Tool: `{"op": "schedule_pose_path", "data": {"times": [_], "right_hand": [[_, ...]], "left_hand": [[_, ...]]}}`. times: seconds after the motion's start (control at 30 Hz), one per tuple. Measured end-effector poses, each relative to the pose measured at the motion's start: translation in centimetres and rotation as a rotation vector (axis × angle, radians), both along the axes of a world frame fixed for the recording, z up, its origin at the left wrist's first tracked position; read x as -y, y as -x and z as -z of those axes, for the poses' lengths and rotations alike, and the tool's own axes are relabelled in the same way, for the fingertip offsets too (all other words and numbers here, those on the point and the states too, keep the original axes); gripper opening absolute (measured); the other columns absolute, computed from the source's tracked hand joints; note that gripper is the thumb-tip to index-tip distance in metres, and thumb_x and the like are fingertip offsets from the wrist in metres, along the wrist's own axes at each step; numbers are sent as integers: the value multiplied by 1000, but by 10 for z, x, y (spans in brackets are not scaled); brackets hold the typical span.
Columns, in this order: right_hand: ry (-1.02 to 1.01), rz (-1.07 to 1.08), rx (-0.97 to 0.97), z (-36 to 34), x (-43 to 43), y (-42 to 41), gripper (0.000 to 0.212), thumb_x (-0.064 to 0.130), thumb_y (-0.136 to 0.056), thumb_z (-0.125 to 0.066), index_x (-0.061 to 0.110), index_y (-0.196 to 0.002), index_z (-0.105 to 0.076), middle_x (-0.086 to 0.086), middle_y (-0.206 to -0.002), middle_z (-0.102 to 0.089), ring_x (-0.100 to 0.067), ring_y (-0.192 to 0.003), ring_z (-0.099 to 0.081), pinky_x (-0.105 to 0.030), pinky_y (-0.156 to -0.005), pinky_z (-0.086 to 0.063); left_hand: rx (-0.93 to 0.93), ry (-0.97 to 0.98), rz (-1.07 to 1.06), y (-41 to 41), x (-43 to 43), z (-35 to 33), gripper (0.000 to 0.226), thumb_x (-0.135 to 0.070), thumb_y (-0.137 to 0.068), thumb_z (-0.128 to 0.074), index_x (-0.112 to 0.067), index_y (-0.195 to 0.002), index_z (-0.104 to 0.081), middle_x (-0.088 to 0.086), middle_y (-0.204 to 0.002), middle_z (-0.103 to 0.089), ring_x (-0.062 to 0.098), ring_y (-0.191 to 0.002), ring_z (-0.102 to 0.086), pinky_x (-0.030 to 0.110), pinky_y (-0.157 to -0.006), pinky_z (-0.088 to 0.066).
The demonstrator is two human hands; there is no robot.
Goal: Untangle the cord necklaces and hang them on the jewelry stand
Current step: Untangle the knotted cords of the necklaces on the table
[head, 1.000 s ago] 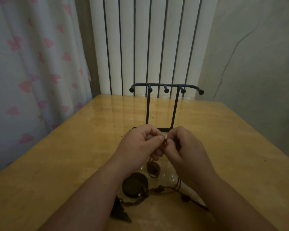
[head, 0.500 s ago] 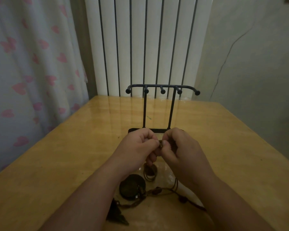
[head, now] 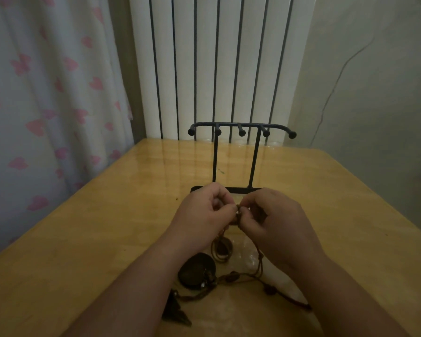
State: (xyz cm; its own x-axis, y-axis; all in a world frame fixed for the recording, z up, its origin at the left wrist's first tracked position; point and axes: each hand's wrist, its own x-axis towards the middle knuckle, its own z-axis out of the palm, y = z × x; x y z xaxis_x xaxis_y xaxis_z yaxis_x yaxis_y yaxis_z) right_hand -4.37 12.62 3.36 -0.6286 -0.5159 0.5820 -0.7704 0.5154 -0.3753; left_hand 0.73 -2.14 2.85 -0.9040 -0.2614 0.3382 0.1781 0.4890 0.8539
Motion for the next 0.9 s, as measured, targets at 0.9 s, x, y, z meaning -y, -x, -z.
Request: {"op": "schedule_pose_path", "data": {"times": [0.9], "right_hand": [[2, -11, 85, 4, 3, 0, 3, 27, -88, -57, 30, -88, -56, 18, -75, -48, 0, -70, -46, -15, -57, -30]], "left_hand": [[139, -97, 74, -1, -1, -3, 15, -15, -93, -55, -23, -81, -61, -10, -57, -63, 8, -57, -56, 27, -58, -47]]}}
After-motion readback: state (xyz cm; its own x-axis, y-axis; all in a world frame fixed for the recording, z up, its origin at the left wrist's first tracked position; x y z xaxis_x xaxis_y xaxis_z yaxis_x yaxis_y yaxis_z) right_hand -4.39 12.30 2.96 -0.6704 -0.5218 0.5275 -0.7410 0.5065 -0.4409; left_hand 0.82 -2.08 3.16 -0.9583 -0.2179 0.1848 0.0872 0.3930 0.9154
